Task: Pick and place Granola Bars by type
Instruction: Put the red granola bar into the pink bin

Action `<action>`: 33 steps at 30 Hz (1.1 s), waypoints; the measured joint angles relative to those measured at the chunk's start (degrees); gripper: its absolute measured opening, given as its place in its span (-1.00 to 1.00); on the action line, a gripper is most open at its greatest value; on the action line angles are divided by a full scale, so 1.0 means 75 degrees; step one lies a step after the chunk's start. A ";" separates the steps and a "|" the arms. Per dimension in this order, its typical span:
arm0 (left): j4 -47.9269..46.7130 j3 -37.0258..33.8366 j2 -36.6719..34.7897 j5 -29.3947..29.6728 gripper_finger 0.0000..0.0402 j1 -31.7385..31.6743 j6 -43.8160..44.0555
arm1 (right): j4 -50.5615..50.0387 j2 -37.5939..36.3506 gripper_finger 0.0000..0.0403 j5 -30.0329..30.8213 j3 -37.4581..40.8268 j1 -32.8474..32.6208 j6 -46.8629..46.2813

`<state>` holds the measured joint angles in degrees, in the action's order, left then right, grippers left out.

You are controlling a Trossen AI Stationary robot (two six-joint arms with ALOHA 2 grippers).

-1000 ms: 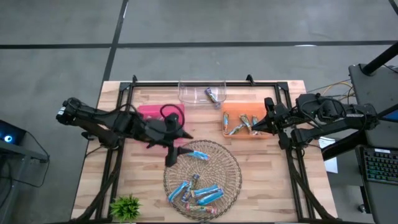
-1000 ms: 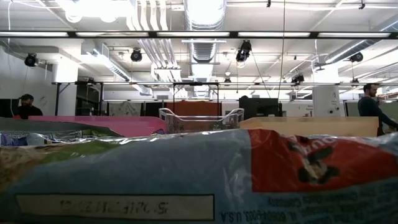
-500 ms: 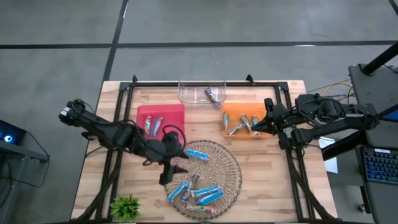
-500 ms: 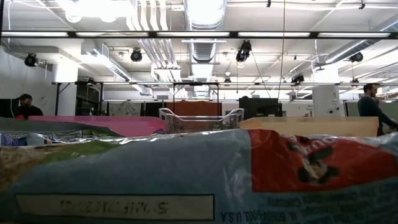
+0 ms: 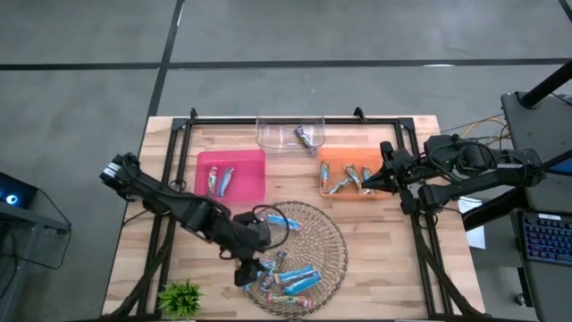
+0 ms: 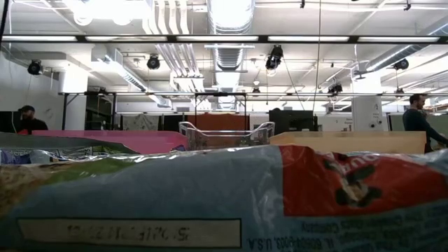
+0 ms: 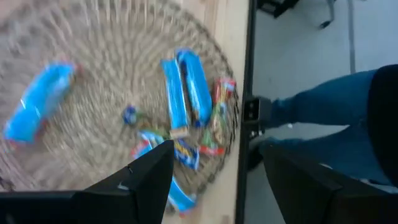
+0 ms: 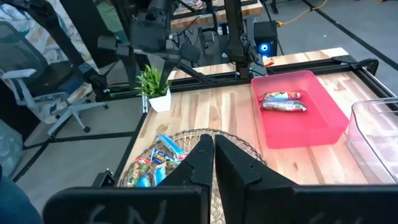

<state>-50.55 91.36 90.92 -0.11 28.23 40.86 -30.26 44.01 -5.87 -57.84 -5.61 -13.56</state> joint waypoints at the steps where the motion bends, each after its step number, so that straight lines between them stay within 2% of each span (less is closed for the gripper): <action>1: -0.0105 0.0062 0.0095 -0.0099 0.14 0.0009 0.0210 | 0.0000 0.0002 -0.96 0.0000 0.0000 0.0000 0.0000; 7: -0.0482 0.0130 0.0526 -0.0423 0.14 0.0052 0.1847 | -0.0148 0.0003 -0.96 -0.0001 0.0000 0.0000 -0.0002; 19: -0.1035 0.0130 0.1079 -0.0640 0.14 0.0296 0.3942 | -0.0576 0.0003 -0.96 -0.0001 0.0000 0.0003 -0.0455; 26: -0.1080 0.0190 0.1334 -0.0860 0.14 0.0450 0.4522 | -0.0574 0.0003 -0.96 0.0000 0.0000 0.0003 -0.0458; 33: -0.1282 0.0501 0.1826 -0.0657 0.14 0.0582 0.4618 | -0.0574 0.0035 -0.96 0.0000 0.0000 0.0003 -0.0475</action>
<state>-60.17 95.12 104.62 -5.04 32.60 75.50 -34.57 44.27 -5.87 -57.84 -5.58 -17.12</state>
